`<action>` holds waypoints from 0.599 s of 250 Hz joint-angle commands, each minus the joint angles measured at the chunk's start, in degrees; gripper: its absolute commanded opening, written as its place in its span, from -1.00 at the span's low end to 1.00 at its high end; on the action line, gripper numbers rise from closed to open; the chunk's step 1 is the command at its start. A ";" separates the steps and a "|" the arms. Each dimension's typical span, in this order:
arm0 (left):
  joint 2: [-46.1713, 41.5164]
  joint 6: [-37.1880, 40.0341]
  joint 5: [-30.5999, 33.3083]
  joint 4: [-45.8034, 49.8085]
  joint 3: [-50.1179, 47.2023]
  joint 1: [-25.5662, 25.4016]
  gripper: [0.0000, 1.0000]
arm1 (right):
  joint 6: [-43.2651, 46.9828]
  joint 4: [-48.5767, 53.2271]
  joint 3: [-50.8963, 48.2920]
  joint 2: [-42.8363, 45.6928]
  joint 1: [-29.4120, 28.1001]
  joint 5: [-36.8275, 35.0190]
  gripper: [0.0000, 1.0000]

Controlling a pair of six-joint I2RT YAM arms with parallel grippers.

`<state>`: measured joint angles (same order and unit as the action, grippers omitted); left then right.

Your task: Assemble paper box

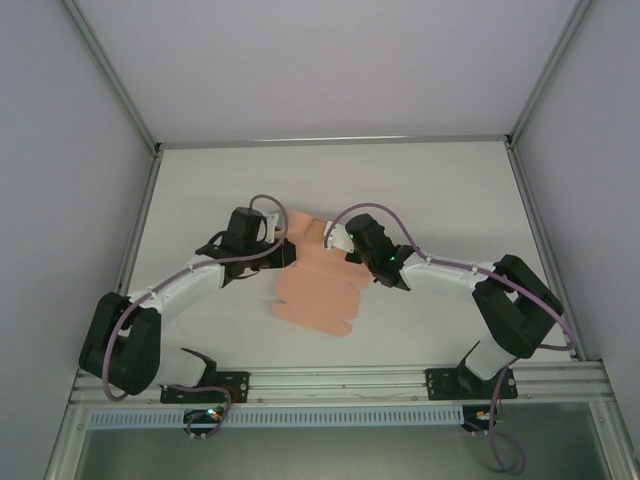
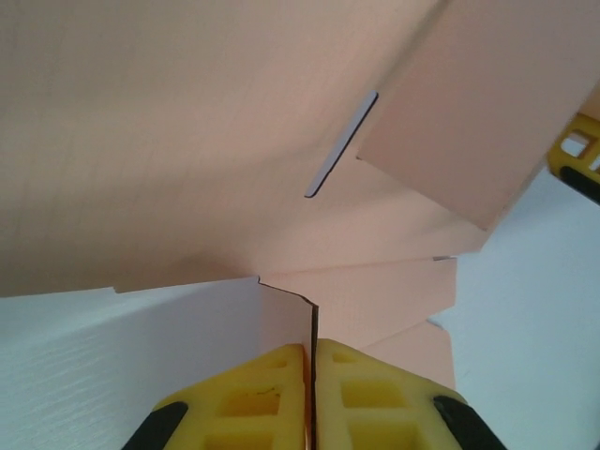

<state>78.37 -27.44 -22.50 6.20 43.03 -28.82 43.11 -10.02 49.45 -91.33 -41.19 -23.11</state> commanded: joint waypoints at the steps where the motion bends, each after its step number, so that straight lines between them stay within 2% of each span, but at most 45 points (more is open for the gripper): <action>1: 2.92 0.57 1.92 -3.34 2.15 -0.71 -0.84 | -0.09 -0.58 0.81 0.14 -3.76 0.56 -1.00; 53: 8.40 -0.69 0.09 -9.21 1.95 -1.50 -0.78 | -0.71 -2.37 0.54 -2.14 -5.82 -1.71 -1.00; 103: 10.61 -0.74 -3.79 -13.84 1.58 -3.16 -0.36 | -2.28 -2.55 1.02 -2.83 -6.14 -2.53 -1.00; 150: 12.33 -1.21 -5.01 -14.12 1.88 -4.85 -0.30 | -2.64 -1.49 1.35 -3.15 -6.27 -4.76 -1.00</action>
<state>89.62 -28.25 -23.86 -3.60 43.29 -31.92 43.07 -10.52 49.43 -93.43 -45.98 -29.04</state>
